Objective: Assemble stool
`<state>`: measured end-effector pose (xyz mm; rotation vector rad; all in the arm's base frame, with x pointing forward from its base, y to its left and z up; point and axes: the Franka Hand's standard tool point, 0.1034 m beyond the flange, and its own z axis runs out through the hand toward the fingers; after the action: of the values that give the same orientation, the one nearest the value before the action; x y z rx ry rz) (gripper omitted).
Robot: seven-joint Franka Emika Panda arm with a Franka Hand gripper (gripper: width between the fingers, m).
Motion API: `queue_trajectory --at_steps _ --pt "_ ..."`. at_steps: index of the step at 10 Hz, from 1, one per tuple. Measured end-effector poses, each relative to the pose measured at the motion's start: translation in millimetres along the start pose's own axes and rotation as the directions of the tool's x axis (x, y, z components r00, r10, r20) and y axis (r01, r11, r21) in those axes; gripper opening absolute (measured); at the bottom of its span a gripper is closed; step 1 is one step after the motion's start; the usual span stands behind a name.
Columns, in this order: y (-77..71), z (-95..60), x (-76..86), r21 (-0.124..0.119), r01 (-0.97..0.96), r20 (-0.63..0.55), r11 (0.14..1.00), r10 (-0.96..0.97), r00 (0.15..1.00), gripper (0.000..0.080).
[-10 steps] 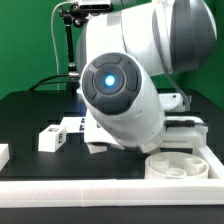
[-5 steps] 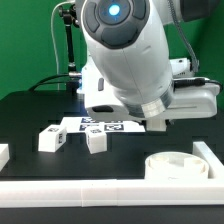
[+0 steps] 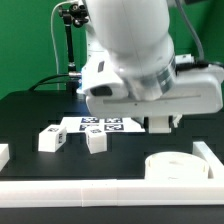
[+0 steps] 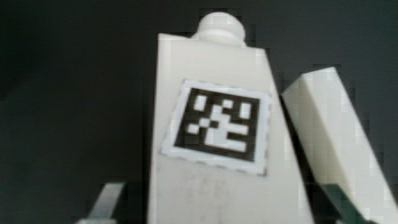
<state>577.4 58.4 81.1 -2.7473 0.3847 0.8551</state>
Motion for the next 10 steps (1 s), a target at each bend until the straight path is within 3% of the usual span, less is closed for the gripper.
queue_trajectory --at_steps 2,3,4,7,10 --pt "-11.6 -28.2 6.6 0.014 0.012 -0.134 1.0 -0.01 0.991 0.0328" --pt "-15.4 -34.7 4.0 0.014 0.018 -0.157 1.0 -0.015 0.987 0.0328" --pt "-19.2 -39.7 14.7 0.022 0.022 -0.256 1.0 -0.016 0.967 0.0328" --pt "-24.0 -41.6 17.1 0.025 0.033 -0.449 0.999 -0.018 0.893 0.0328" --pt "-48.5 -61.1 24.1 0.023 0.075 -0.615 0.997 -0.045 0.787 0.0328"
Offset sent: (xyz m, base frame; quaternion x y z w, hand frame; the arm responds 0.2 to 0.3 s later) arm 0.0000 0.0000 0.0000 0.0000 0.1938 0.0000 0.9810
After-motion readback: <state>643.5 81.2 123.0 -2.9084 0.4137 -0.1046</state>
